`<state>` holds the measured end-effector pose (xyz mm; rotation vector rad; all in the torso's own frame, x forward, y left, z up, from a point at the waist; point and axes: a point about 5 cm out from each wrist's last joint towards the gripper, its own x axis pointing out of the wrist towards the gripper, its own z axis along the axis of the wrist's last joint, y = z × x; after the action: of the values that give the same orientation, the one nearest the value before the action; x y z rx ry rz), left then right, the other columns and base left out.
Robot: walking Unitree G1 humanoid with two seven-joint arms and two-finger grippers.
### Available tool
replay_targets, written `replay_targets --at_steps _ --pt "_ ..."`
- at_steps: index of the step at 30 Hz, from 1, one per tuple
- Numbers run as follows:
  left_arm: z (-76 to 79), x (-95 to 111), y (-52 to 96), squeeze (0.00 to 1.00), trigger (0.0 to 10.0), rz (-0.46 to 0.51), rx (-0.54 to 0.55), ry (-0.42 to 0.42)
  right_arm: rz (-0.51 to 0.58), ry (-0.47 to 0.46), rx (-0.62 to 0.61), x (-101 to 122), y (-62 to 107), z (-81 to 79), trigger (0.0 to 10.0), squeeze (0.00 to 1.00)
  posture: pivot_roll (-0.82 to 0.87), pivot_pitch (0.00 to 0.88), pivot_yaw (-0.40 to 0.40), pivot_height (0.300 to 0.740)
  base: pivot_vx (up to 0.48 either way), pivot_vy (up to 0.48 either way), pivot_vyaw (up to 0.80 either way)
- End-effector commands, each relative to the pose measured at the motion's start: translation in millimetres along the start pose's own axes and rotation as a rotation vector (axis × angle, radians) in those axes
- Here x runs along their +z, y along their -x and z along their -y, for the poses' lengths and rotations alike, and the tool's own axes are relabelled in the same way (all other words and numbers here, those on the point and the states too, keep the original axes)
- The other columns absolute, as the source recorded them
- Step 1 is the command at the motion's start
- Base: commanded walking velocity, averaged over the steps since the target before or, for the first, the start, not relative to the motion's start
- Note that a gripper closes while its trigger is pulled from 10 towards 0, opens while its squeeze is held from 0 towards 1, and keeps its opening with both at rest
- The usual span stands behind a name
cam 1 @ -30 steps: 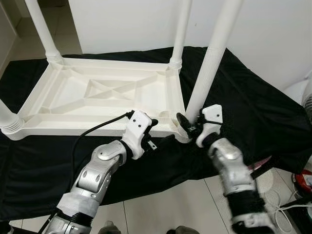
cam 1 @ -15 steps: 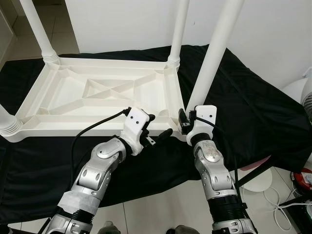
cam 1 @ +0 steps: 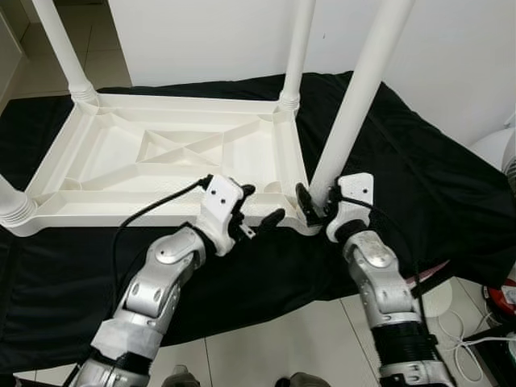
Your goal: Building children table
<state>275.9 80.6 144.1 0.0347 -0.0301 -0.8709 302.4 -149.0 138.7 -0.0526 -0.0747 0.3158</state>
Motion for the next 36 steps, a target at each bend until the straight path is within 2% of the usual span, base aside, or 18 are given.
replay_targets --at_steps 1,2,3,8,9,11,13,17,19,20,21,22,23,24,25,33,34,36 --pt "7.2 1 0.7 0.0 10.0 -0.003 -0.089 -0.006 -0.013 -0.003 0.035 -4 3.0 2.9 10.0 0.38 0.03 0.0 -0.023 0.74 0.0 0.0 0.0" --pt "7.2 1 0.7 0.0 10.0 -0.003 -0.089 -0.006 -0.013 -0.003 0.035 -4 3.0 2.9 10.0 0.38 0.03 0.0 -0.023 0.74 0.0 0.0 0.0" --pt "8.8 -1 1.3 0.0 10.0 -0.016 -0.096 -0.022 -0.025 -0.004 0.069 -5 3.1 5.4 10.0 0.0 0.03 0.0 -0.022 0.74 0.0 0.0 0.0" --pt "18.8 -6 3.0 0.0 10.0 -0.024 -0.147 -0.032 -0.016 0.057 0.204 -2 0.7 17.8 10.0 0.0 0.03 0.0 -0.02 0.74 0.0 0.0 0.0" --pt "18.8 -6 3.0 0.0 10.0 -0.024 -0.147 -0.032 -0.016 0.057 0.204 -2 0.7 17.8 10.0 0.0 0.03 0.0 -0.02 0.74 0.0 0.0 0.0" --pt "20.8 -5 2.7 0.0 10.0 -0.024 -0.147 -0.034 -0.035 0.083 0.296 -4 0.4 17.0 10.0 0.0 0.03 0.0 -0.016 0.74 0.0 0.0 0.0" --pt "20.8 -5 2.7 0.0 10.0 -0.024 -0.147 -0.034 -0.035 0.083 0.296 -4 0.4 17.0 10.0 0.0 0.03 0.0 -0.016 0.74 0.0 0.0 0.0" --pt "24.7 -5 -1.9 0.0 10.0 -0.021 -0.142 -0.029 -0.08 0.131 0.413 -8 -4.8 19.1 10.0 0.0 0.02 0.0 -0.016 0.74 0.0 0.0 0.0" --pt "25.1 -4 -2.1 0.0 10.0 -0.021 -0.142 -0.03 -0.082 0.13 0.419 -8 -5.2 19.2 10.0 0.0 0.02 0.0 -0.016 0.74 0.0 0.0 0.0" --pt "25.4 -5 -2.1 0.0 10.0 -0.022 -0.143 -0.031 -0.083 0.127 0.43 -8 -5.6 19.4 4.9 0.0 0.02 0.0 -0.016 0.74 0.0 0.0 0.0" --pt "25.6 -5 -1.9 0.0 10.0 -0.023 -0.142 -0.034 -0.083 0.132 0.444 -8 -6.7 20.2 3.6 0.0 0.03 0.0 -0.017 0.74 0.0 0.0 0.0" --pt "25.9 -5 -1.5 0.0 10.0 -0.023 -0.14 -0.039 -0.084 0.136 0.454 -9 -7.7 21.5 2.7 0.0 0.03 0.0 -0.017 0.74 0.0 0.0 0.0" --pt "26.0 -5 -1.1 0.0 10.0 -0.023 -0.137 -0.043 -0.084 0.138 0.46 -9 -8.4 22.5 1.3 0.0 0.03 0.0 -0.017 0.74 0.0 0.0 0.0" --pt "26.0 -5 -1.1 0.0 10.0 -0.023 -0.137 -0.043 -0.084 0.138 0.46 -9 -8.4 22.5 1.3 0.0 0.03 0.0 -0.017 0.74 0.0 0.0 0.0" --pt "25.9 -5 -0.9 0.0 10.0 -0.025 -0.135 -0.045 -0.085 0.145 0.464 -9 -8.7 23.4 0.0 0.0 0.03 0.0 -0.017 0.74 0.0 0.0 0.0" --pt "27.6 -6 -1.2 0.0 10.0 -0.03 -0.132 -0.04 -0.081 0.14 0.457 -13 -7.2 22.9 0.0 0.0 0.04 0.0 -0.027 0.74 0.0 0.0 0.0" --pt "27.9 -6 -1.2 0.0 10.0 -0.03 -0.132 -0.039 -0.083 0.139 0.452 -14 -6.9 22.5 0.4 0.0 0.04 0.0 -0.028 0.74 0.0 0.0 0.0" --pt "28.1 -6 -1.2 0.0 10.0 -0.031 -0.132 -0.039 -0.085 0.139 0.45 -14 -6.6 22.3 0.4 0.0 0.04 0.0 -0.028 0.74 0.0 0.0 0.0"
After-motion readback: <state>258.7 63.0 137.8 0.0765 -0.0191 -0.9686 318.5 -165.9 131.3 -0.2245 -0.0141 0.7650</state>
